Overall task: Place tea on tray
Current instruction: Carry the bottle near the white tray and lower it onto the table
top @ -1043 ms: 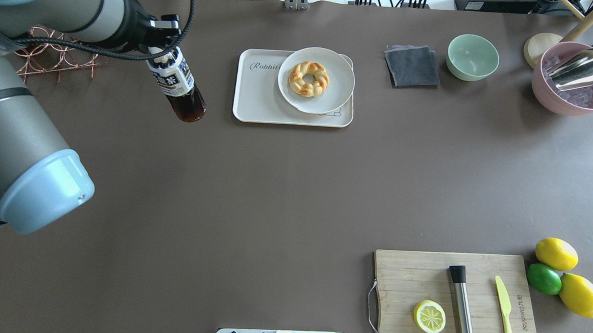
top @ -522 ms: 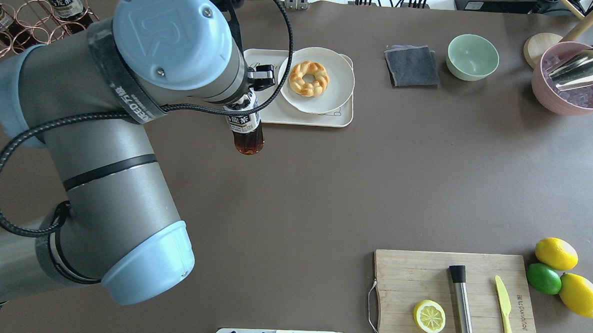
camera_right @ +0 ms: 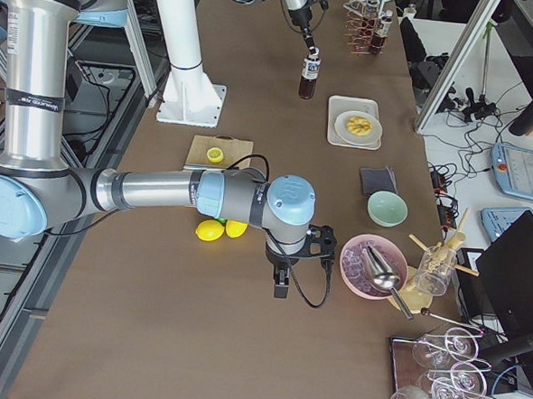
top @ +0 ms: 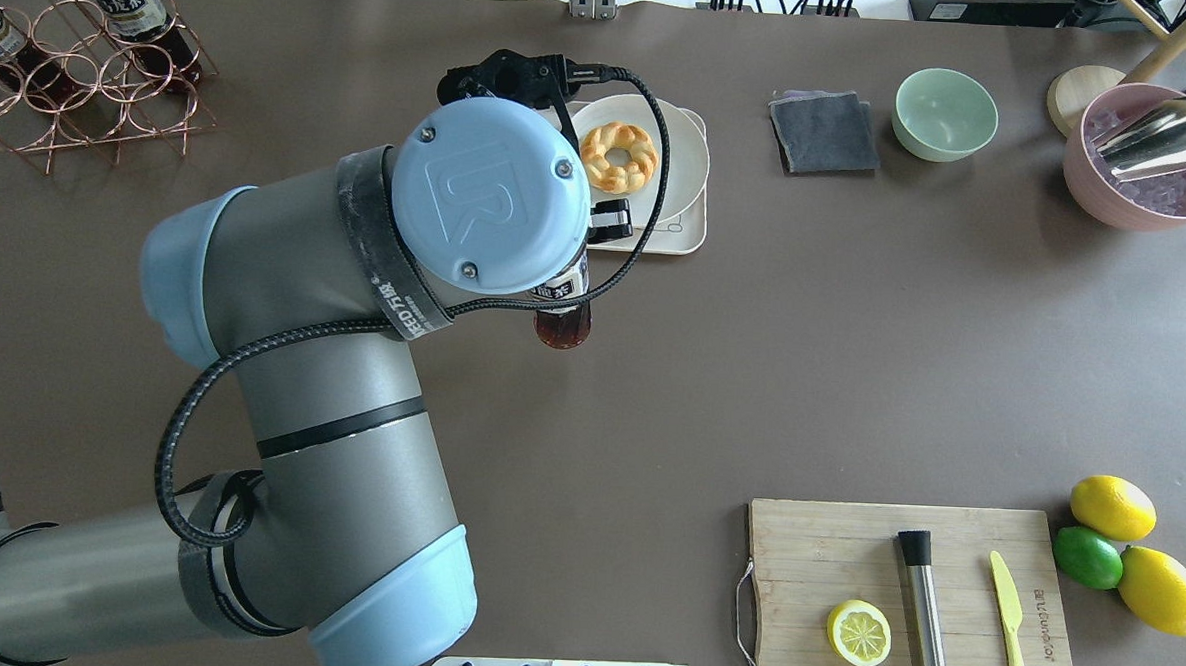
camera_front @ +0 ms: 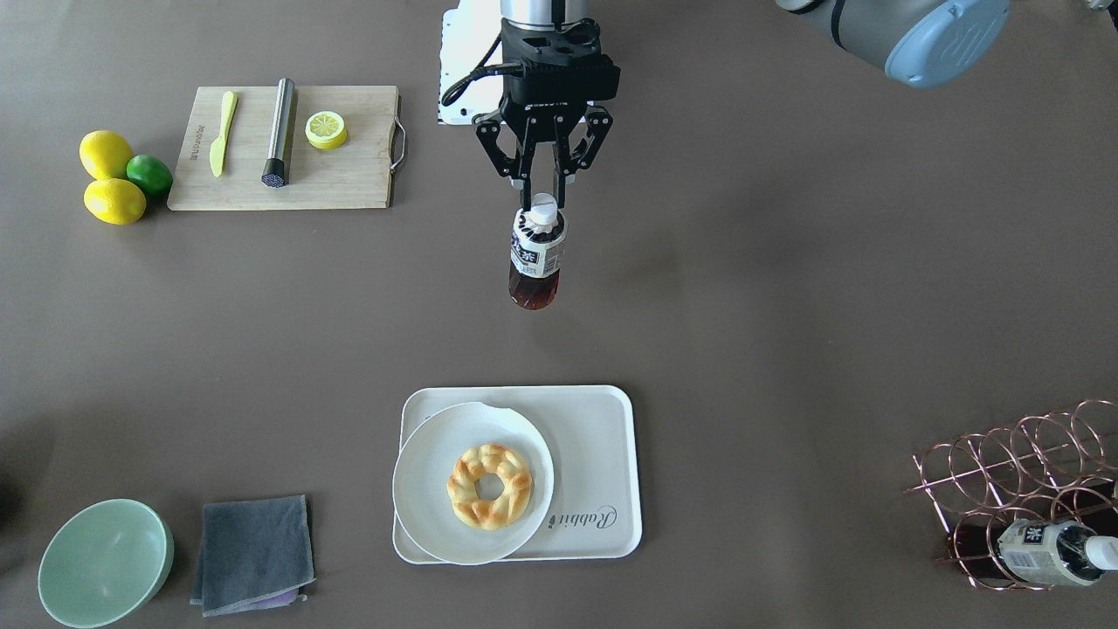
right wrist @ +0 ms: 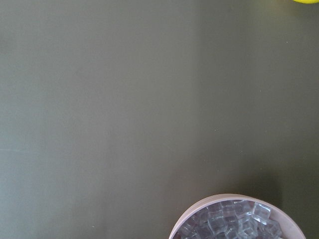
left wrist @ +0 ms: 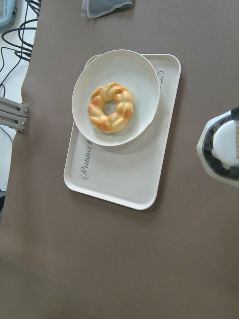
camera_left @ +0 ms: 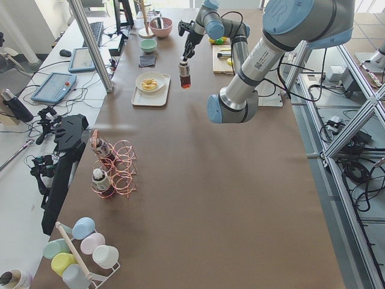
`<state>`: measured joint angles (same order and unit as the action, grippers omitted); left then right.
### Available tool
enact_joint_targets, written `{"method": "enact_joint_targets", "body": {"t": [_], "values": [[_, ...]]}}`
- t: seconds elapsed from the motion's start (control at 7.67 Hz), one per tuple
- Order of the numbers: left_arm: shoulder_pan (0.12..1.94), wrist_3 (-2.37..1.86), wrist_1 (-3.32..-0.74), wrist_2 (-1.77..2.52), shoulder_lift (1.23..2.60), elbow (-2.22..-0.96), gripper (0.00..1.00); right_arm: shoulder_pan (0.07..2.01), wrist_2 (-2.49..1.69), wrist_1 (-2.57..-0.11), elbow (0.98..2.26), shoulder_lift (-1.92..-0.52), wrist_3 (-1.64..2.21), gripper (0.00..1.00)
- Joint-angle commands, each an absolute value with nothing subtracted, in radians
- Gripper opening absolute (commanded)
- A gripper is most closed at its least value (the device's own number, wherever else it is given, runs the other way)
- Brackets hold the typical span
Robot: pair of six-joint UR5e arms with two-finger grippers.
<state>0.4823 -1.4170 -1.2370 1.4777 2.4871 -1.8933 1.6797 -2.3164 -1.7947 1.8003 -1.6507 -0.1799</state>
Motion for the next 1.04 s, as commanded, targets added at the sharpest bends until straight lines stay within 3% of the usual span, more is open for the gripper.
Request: {"method": "enact_joint_targets", "body": {"t": [0.0, 0.91], "values": [[0.439, -1.442, -1.302, 1.433, 2.484, -1.833, 0.0, 1.68, -2.318, -1.795, 1.805, -1.652, -0.175, 1.0], [0.413, -1.433, -1.292, 1.395, 2.465, -1.827, 0.0, 1.68, -2.318, -1.795, 1.798, -1.658, -0.184, 1.0]]}}
